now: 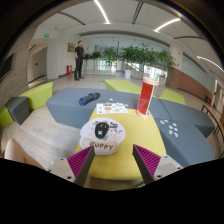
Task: Arrange mouse
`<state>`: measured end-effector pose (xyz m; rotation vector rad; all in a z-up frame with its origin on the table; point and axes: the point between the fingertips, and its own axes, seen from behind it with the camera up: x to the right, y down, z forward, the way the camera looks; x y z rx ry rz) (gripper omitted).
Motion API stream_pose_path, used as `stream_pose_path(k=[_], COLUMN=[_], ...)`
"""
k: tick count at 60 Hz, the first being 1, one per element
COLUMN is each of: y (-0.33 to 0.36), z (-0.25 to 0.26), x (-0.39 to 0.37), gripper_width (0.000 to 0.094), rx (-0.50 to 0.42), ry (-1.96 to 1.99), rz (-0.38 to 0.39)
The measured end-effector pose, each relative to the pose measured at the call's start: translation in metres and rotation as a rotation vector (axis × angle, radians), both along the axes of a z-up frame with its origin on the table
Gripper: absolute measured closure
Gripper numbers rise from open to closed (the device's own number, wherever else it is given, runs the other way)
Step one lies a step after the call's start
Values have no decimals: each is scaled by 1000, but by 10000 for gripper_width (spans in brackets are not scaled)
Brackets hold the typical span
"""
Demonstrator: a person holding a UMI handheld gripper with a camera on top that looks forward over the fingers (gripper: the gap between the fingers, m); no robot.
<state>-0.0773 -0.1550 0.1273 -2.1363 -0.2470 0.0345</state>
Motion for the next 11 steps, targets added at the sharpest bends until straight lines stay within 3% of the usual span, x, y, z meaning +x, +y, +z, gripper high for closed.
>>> stream_pose_path(k=[11], y=[-1], z=[-22], x=[17], gripper_width=[109], rx=[-44], ry=[31], rz=[0])
